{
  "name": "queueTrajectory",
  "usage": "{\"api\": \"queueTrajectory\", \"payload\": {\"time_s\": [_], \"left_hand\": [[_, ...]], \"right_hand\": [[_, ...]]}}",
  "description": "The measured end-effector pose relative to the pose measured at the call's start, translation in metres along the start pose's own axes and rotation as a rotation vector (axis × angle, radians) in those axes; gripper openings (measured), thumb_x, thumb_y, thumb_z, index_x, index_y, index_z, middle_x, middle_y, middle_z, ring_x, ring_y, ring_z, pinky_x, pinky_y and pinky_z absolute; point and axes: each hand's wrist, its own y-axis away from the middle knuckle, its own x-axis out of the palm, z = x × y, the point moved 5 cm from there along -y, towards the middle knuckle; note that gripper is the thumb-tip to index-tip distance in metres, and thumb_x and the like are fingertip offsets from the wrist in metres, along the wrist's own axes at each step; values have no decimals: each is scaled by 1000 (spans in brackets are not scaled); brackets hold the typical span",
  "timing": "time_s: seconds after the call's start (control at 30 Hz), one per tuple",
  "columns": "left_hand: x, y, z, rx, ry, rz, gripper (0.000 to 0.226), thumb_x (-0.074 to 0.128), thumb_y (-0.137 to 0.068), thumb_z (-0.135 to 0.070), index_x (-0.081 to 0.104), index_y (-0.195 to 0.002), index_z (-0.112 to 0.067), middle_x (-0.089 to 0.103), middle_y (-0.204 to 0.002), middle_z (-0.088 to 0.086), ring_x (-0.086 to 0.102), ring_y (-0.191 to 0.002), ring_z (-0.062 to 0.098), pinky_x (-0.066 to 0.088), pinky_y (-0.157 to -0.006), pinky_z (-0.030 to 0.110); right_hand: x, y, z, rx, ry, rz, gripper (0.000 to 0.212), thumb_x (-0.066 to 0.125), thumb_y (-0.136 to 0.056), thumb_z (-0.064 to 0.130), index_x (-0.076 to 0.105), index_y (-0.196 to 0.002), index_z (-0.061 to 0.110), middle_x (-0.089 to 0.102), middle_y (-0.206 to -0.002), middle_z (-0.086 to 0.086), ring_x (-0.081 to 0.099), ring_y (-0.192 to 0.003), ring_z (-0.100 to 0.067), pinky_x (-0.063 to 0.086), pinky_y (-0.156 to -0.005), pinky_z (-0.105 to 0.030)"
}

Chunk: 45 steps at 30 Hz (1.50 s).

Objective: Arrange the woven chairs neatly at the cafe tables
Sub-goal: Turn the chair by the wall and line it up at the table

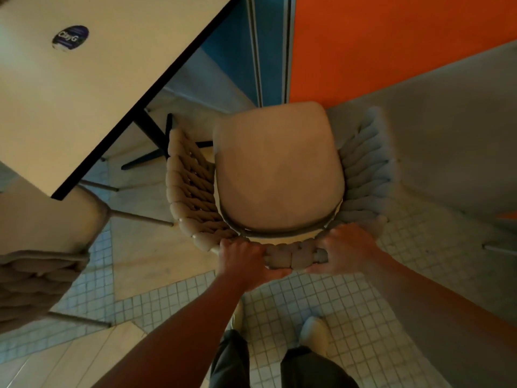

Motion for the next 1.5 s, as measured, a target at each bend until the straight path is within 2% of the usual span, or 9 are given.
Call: {"api": "queueTrajectory", "payload": {"time_s": [0.13, 0.23, 0.43, 0.63, 0.83, 1.03, 1.23, 1.4, 1.5], "left_hand": [[5, 2, -4, -20, 35, 54, 100, 13, -61, -103, 64, -122, -41, 70, -114, -12, 62, -108, 17, 40, -94, 43], [1, 13, -1, -16, 78, 90, 94, 14, -71, -95, 58, -131, -38, 64, -131, -9, 55, -124, 17, 33, -103, 42], [-19, 51, -2, -5, 277, 121, 90, 23, -79, -82, 39, -150, -31, 39, -158, -2, 31, -148, 21, 25, -122, 42], [-27, 73, 3, -175, 627, 64, 55, 57, -93, -52, 51, -144, -32, 46, -153, -4, 47, -138, 19, 48, -106, 41], [-29, 76, 19, -532, 950, 140, 58, 55, -91, -64, 69, -117, -14, 70, -109, 4, 63, -97, 21, 49, -78, 33], [-3, 77, 20, -969, 1545, 218, 70, 83, -75, -47, 57, -124, -4, 68, -107, 12, 70, -90, 25, 63, -74, 37], [9, 51, 10, -1152, 1879, 187, 50, 76, -88, -29, 52, -127, -11, 61, -103, 10, 67, -91, 30, 61, -67, 41], [25, 30, 26, -1223, 1886, 50, 43, 65, -96, -23, 53, -135, -12, 62, -130, 15, 68, -94, 36, 63, -60, 46], [29, 28, 26, -1216, 1916, 10, 39, 62, -97, -24, 58, -134, -12, 65, -130, 17, 70, -97, 36, 62, -59, 45]], "right_hand": [[-1, 11, -2, 47, -10, -43, 81, 37, -62, 95, 71, -109, 38, 74, -85, 7, 69, -82, -17, 45, -73, -28], [0, 22, 4, 189, -9, 62, 88, 28, -62, 93, 68, -114, 34, 72, -102, 5, 60, -104, -22, 42, -92, -39], [-39, 49, 28, 321, -213, 123, 43, 56, -93, 47, 59, -126, 20, 57, -130, -1, 42, -129, -25, 29, -108, -39], [-52, 75, 44, 605, -605, 104, 41, 56, -95, 37, 60, -131, 16, 62, -126, -9, 61, -113, -27, 54, -87, -37], [-48, 81, 53, 940, -855, -22, 38, 57, -95, 40, 68, -108, 5, 69, -103, -12, 64, -94, -26, 47, -74, -30], [-13, 76, 58, 1359, -1569, -96, 61, 71, -85, 37, 52, -134, 6, 62, -120, -14, 66, -95, -28, 56, -56, -32], [6, 49, 55, 1388, -2034, -130, 44, 61, -98, 17, 47, -138, 7, 56, -130, -21, 62, -112, -38, 57, -83, -48], [22, 38, 46, 1294, -2137, -118, 39, 50, -103, 15, 43, -141, 12, 57, -132, -19, 63, -108, -35, 58, -60, -47], [27, 38, 42, 1278, -2140, -120, 36, 47, -103, 12, 44, -139, 11, 60, -121, -17, 65, -98, -32, 59, -64, -49]]}}
